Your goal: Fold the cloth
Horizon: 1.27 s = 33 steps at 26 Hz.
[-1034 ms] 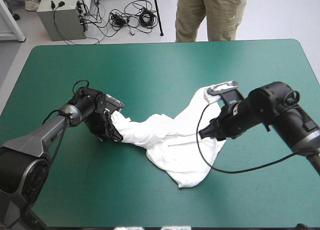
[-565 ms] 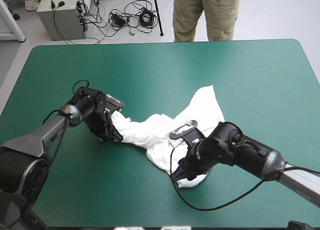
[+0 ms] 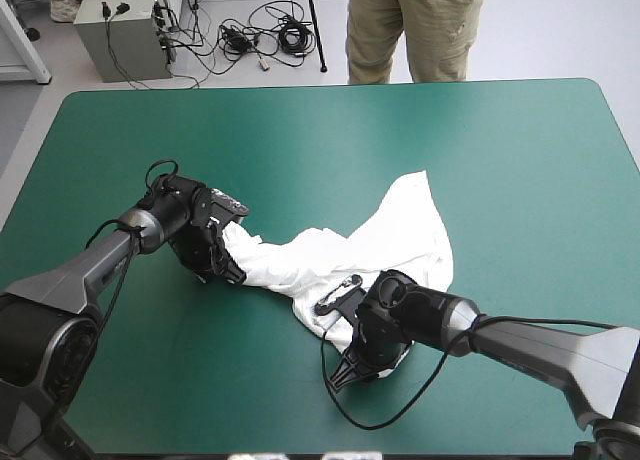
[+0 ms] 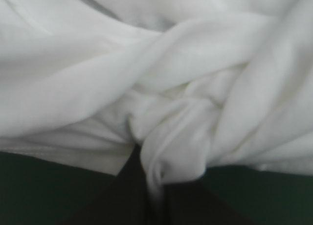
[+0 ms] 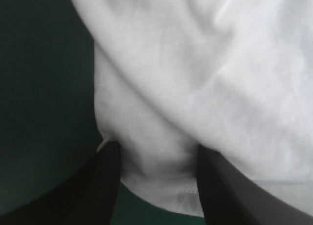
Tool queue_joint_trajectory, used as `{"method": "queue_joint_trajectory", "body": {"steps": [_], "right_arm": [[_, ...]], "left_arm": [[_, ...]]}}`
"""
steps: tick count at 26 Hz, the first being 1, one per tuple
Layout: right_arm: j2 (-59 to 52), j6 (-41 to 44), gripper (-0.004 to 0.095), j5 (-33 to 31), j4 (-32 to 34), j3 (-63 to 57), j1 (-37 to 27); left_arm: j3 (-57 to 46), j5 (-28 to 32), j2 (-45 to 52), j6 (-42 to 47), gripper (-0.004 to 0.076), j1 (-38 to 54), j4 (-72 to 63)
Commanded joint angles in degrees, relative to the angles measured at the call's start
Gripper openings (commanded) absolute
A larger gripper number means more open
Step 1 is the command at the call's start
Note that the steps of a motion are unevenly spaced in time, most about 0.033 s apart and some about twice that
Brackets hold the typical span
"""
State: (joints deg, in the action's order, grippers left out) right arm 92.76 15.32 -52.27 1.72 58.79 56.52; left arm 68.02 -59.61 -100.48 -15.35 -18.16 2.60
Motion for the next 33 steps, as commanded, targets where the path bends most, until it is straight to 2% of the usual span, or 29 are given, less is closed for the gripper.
{"method": "queue_joint_trajectory", "body": {"steps": [1, 2, 4, 5, 8, 12, 19, 25, 29, 33], "right_arm": [[4.0, -0.7, 0.044, 0.1, -0.5, 0.5, 0.2], [5.0, -0.7, 0.0385, 0.0, -0.5, 0.5, 0.2], [6.6, -0.7, 0.0065, 0.3, -0.5, 0.5, 0.2], [6.5, -0.2, -0.001, 0.5, -0.5, 0.5, 0.2], [2.8, 1.9, -0.0017, -0.7, 2.1, 0.6, 0.1], [-5.9, 6.2, -0.0018, -4.3, 7.0, 2.3, -3.1], [-20.3, 3.1, -0.0017, -8.8, 11.2, 10.3, -13.1], [-26.3, -2.4, -0.0017, -11.4, 14.9, 23.3, -18.5], [-26.7, -6.8, -0.0017, -12.3, 17.9, 35.1, -18.9], [-26.4, -9.5, -0.0017, -10.0, 18.3, 47.3, -18.9]], "left_arm": [[-0.2, -1.0, 0.2, 0.1, -0.0009, -0.6, -5.8], [-0.2, -1.0, 0.2, 0.3, -0.0009, -0.6, -6.1], [-0.2, -1.0, 0.2, 0.7, -0.0009, -0.6, -6.3], [-0.1, -1.5, 0.8, 0.7, -0.0009, -0.6, -6.3], [0.9, -3.0, 3.7, 0.7, -0.0009, -0.5, -5.8], [5.2, -5.6, 10.1, 1.5, -0.0009, 0.3, -5.8], [17.2, -8.2, 19.4, 4.5, -0.0009, 3.7, -6.1], [32.9, -8.6, 23.6, 6.8, -0.0009, 4.6, -6.4], [43.7, -8.5, 24.3, 6.8, -0.0009, 4.6, -9.5], [55.7, -7.4, 24.3, 6.2, -0.0009, 4.6, -15.7]]}}
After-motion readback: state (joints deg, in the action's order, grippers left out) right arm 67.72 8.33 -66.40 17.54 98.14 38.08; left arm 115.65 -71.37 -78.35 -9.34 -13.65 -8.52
